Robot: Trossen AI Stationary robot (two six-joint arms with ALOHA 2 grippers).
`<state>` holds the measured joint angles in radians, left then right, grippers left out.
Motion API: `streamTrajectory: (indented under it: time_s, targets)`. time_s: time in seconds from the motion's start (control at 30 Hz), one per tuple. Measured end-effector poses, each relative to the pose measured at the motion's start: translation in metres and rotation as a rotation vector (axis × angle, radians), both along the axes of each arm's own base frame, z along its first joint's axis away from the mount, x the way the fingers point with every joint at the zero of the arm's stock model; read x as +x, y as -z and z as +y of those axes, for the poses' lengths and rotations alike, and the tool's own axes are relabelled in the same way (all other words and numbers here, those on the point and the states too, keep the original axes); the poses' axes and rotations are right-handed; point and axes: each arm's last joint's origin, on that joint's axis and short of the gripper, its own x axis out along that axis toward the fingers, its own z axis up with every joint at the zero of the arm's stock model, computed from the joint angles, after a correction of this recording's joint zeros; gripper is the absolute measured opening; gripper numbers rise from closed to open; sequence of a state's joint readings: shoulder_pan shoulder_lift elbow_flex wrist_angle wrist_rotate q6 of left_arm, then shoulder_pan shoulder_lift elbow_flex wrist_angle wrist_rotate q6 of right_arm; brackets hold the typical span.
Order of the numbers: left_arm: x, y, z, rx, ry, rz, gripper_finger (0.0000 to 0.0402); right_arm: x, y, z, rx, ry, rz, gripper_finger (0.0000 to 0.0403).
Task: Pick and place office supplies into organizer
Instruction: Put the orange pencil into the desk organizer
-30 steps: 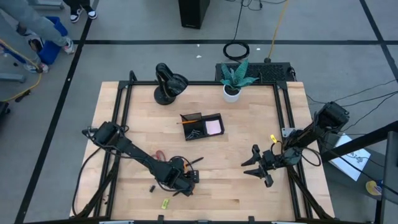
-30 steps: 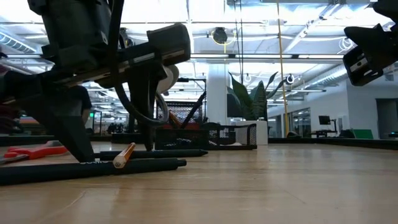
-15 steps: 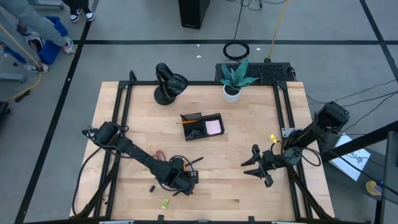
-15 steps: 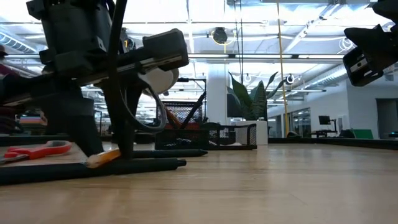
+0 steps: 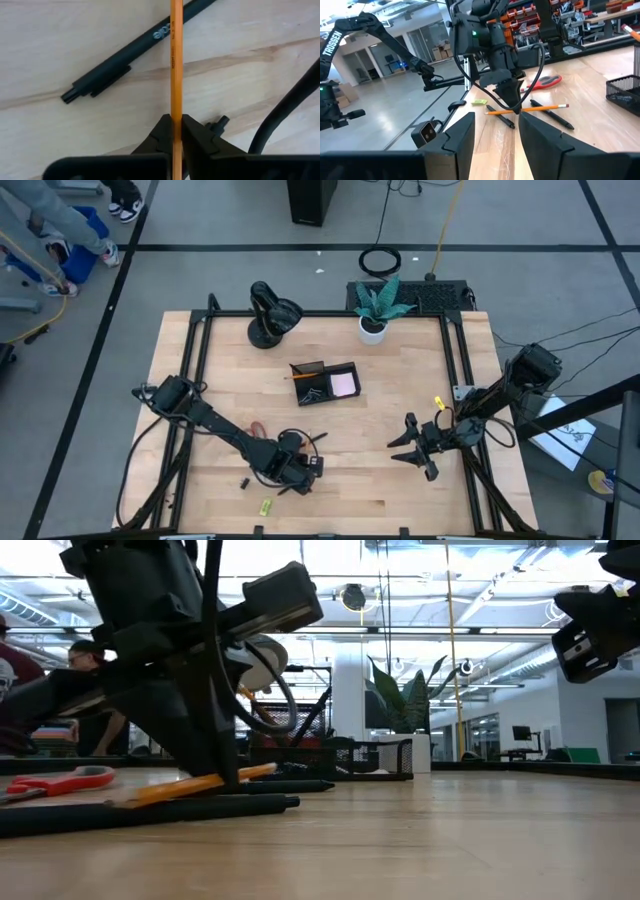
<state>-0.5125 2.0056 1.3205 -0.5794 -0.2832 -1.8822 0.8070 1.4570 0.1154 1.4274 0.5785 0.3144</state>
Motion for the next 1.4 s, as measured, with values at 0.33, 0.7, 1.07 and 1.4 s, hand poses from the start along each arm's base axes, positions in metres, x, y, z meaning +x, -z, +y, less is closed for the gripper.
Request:
streamTrajectory:
  time_s: [0.33,0.7,1.07,1.4]
  targets:
    - [-0.002,-0.002,-0.008,0.083,0.052,-0.058,0.0008,0.002,0.002,-0.003,0.078,0.061,0.032,0.0144]
    - [0.004,-0.014,-0.013,0.198,0.09,-0.206,0.0011,0.005,-0.004,-0.007,0.151,0.089,-0.006,0.0144]
    - [0.023,-0.048,-0.018,0.28,0.201,-0.497,0.0021,0.03,-0.005,-0.016,0.305,0.113,0.065,0.0156]
    - [0.032,-0.061,-0.02,0.296,0.216,-0.625,0.0021,0.059,-0.015,-0.013,0.295,0.075,0.104,0.0183]
